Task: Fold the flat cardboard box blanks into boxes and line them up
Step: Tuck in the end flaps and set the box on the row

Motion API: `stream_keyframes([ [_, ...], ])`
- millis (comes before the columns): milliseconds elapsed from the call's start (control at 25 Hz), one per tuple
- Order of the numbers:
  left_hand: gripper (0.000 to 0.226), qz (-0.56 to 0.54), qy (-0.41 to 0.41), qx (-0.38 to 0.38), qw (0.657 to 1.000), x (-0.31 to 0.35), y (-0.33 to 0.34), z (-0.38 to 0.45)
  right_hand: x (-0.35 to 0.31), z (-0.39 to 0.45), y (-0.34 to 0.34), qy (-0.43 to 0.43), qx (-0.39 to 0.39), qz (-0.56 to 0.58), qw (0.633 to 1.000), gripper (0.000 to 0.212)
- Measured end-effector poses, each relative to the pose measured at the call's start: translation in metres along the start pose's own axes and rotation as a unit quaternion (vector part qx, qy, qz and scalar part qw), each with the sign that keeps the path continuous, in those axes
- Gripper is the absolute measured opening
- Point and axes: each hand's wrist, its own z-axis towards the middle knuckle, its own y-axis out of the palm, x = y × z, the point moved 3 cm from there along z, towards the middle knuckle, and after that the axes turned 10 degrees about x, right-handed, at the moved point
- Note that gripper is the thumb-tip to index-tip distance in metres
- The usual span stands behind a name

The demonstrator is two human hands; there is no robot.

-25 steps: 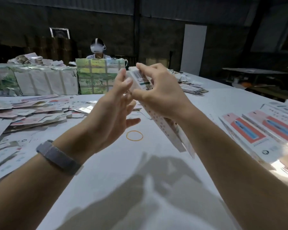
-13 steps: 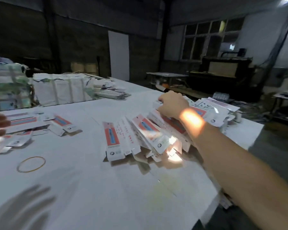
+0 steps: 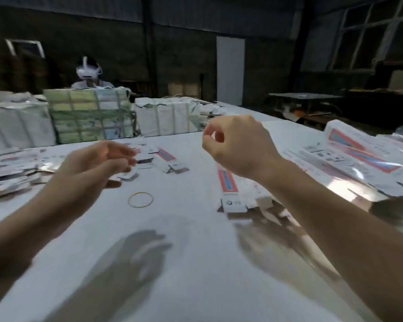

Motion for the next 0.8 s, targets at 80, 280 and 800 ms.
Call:
stream_keyframes([
  [80, 0.022, 0.105, 0.015, -0.004, 0.994, -0.002, -0.009, 0.002, -0.066, -0.007, 0.021, -0.029, -0.031, 0.110, 0.993, 0.027],
  [280, 0.040, 0.566, -0.133, -0.104, 0.807, -0.068, -0.090, 0.023, -0.162, -0.013, 0.071, -0.058, -0.076, 0.223, 0.970, 0.017],
  [800, 0.025, 0.680, -0.220, -0.049, 0.698, -0.102, -0.166, -0.010, -0.183, -0.031, 0.103, -0.074, -0.112, 0.263, 0.955, 0.018],
])
